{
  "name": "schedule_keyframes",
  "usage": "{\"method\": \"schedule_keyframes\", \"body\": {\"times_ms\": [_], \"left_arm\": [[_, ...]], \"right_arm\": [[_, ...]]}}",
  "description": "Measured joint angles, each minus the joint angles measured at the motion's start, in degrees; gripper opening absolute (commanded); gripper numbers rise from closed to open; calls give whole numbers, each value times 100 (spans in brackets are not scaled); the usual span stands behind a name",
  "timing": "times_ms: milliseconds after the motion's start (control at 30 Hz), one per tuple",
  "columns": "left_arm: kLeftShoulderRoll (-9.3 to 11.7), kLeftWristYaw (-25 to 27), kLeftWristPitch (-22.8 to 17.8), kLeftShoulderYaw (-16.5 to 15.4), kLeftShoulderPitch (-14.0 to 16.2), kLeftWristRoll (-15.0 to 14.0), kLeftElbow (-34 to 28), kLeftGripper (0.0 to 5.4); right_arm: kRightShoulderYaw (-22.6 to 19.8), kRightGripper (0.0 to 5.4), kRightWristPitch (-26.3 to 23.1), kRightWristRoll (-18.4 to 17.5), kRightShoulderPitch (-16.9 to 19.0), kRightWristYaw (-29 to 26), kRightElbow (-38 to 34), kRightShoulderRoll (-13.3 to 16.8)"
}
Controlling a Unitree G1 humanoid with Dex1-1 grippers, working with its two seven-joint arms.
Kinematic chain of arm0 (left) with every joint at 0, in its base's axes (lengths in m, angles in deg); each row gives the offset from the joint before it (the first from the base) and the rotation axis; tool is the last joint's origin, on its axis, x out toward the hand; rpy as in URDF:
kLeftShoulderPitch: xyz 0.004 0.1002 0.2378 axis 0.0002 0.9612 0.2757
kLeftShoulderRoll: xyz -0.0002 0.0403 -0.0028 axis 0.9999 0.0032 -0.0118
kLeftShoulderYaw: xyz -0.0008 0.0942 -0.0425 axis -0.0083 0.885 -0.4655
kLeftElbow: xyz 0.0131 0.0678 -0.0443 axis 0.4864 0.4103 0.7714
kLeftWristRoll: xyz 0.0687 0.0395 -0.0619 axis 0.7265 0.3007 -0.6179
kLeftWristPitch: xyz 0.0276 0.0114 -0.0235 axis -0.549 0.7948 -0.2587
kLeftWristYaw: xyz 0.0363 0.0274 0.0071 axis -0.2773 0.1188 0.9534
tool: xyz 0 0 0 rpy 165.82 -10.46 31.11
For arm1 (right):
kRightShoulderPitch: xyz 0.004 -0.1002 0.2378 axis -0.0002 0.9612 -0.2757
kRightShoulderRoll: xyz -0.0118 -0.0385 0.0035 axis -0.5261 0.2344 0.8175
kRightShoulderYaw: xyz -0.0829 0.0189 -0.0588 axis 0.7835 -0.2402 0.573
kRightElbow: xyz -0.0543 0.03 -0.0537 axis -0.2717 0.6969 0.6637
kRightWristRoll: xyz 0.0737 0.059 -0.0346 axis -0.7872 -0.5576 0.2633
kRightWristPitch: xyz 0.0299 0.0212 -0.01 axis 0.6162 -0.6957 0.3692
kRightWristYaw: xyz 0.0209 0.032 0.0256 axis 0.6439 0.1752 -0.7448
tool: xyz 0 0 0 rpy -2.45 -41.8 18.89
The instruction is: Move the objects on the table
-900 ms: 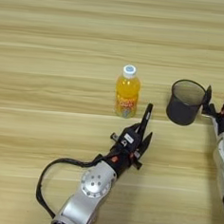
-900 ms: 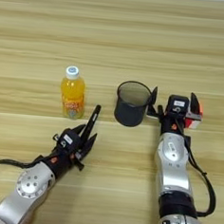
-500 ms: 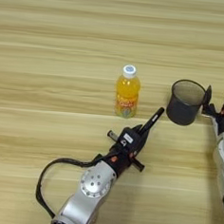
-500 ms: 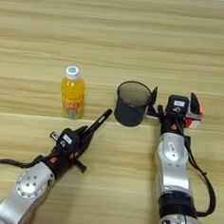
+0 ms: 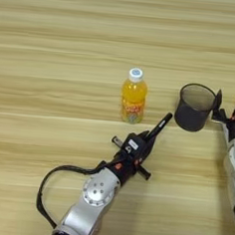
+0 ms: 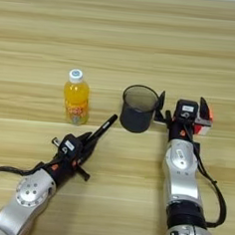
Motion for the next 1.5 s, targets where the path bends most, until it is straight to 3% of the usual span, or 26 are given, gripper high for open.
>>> {"method": "schedule_keyframes", "body": {"times_ms": [267,467,667,1000,1233,1500], "left_arm": [[148,184,-396,-45,299,-123,-723,76],[200,210,-678,-48,416,-155,-1125,27],[249,296,-993,-33,581,-176,-1834,27],[367,300,-1072,-152,651,-176,-1715,26],[474,331,-918,-309,705,-232,-1623,26],[807,415,-972,-558,1044,-393,-2044,26]], "right_arm": [[0,540,0,2,0,1,0,0],[0,540,0,4,0,2,0,0],[-1,540,0,4,0,2,0,0],[-1,540,0,6,0,4,3,0],[1,540,0,11,0,42,3,-4],[18,540,0,13,-20,97,12,-6]]}}
